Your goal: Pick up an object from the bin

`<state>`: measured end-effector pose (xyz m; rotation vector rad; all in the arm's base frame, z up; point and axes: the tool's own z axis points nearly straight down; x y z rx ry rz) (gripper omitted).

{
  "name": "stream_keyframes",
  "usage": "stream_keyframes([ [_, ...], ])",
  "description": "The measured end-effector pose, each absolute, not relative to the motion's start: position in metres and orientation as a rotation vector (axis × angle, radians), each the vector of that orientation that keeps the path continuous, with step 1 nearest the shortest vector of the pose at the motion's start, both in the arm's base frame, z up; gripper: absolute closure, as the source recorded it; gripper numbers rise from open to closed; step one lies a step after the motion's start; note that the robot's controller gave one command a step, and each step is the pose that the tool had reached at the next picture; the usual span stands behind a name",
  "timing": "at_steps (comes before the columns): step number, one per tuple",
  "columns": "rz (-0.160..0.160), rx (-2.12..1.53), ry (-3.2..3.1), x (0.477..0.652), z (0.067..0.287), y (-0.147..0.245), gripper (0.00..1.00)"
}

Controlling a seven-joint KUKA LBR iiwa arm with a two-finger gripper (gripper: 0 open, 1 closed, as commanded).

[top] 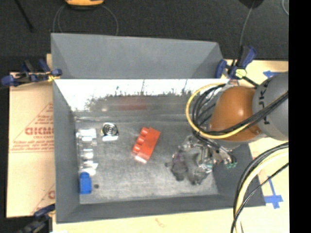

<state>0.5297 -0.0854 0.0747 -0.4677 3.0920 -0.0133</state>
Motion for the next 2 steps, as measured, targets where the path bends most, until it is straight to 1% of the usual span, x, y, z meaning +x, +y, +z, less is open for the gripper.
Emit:
stream_keyframes([
  [1, -0.013, -0.8, 3.023, 0.5241, 0.0744, -0.053, 0.0],
  [2, -0.009, -0.807, 3.023, 0.5239, 0.0752, -0.0514, 1.0],
])
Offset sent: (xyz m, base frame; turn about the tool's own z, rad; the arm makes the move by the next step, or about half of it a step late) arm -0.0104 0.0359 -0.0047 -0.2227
